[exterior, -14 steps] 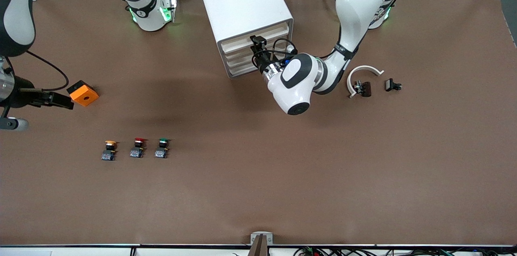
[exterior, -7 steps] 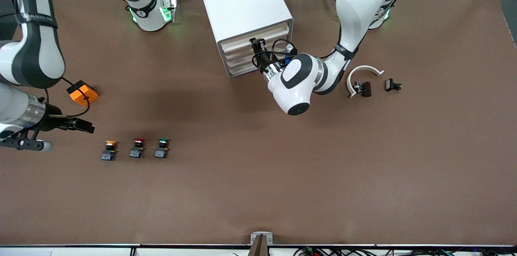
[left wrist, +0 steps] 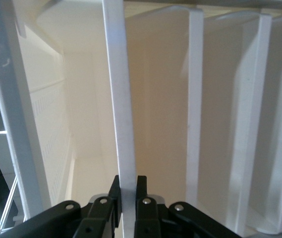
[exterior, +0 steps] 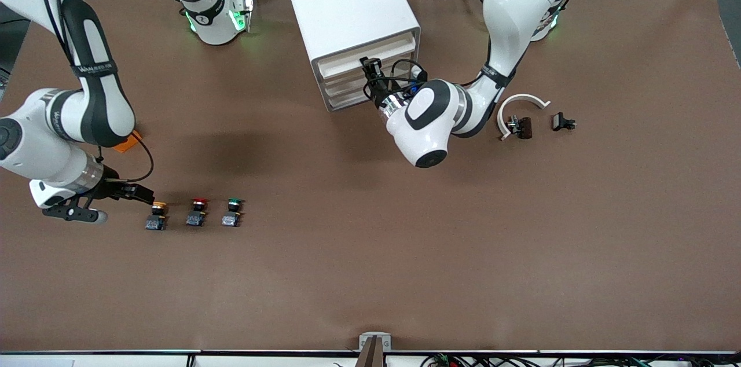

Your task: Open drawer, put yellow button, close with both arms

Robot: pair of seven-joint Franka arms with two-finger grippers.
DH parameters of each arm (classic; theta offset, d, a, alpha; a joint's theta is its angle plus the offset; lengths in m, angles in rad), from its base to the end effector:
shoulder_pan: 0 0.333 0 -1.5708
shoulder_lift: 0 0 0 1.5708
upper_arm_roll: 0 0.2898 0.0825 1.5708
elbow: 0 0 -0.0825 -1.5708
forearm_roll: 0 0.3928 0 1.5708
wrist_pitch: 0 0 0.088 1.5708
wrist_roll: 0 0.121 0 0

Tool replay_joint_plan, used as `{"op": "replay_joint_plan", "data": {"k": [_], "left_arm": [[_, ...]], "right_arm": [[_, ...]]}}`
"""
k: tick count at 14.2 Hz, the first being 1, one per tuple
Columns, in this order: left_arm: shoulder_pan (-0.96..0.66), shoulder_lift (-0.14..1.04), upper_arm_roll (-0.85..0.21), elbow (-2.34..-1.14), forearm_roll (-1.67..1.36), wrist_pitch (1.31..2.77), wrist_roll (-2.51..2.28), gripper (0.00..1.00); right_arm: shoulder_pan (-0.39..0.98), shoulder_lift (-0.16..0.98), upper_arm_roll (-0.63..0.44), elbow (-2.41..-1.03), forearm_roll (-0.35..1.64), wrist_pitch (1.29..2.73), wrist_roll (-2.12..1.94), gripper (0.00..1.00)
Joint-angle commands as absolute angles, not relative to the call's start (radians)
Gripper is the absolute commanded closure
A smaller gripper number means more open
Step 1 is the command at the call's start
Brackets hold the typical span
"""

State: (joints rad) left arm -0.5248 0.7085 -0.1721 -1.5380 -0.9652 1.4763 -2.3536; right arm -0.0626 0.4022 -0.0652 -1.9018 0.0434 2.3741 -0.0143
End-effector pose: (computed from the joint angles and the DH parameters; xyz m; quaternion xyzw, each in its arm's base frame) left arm 0.4223 -0.4740 0.2303 -0.4415 -0.6719 0.5114 0.3035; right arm 0.6279 -0.0786 0.2518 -0.9970 0.0687 -0.0357 0.0004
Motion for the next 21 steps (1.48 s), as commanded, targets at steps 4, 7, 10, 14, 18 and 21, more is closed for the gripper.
{"op": "replay_joint_plan", "data": {"k": [4, 7, 10, 14, 18, 21], "left_arm": [[-0.491, 0.733, -0.141, -1.483, -0.976, 1.508, -2.358, 1.00], [-0.491, 0.733, -0.135, -1.474, -0.976, 1.551, -2.356, 0.99], [-0.471, 0.736, -0.135, -1.466, -0.974, 1.586, -2.352, 0.99], [-0.442, 0.742, -0.135, -1.454, -0.976, 1.641, -2.352, 0.97], [-0.433, 0.764, -0.135, -1.419, -0.973, 1.663, -2.344, 0.25], [-0.419, 0.758, -0.135, -1.414, -0.966, 1.663, -2.347, 0.00]], "right_arm": [[-0.083, 0.586, -0.055, -1.797, 0.018, 2.476, -0.026, 0.00], [-0.083, 0.627, -0.055, -1.764, 0.017, 2.479, -0.026, 0.00], [-0.084, 0.664, -0.055, -1.732, 0.018, 2.479, -0.025, 0.00], [-0.087, 0.693, -0.055, -1.721, 0.020, 2.480, -0.026, 0.00], [-0.087, 0.706, -0.055, -1.721, 0.020, 2.479, -0.026, 0.00], [-0.087, 0.712, -0.055, -1.721, 0.015, 2.477, -0.047, 0.46]]}}
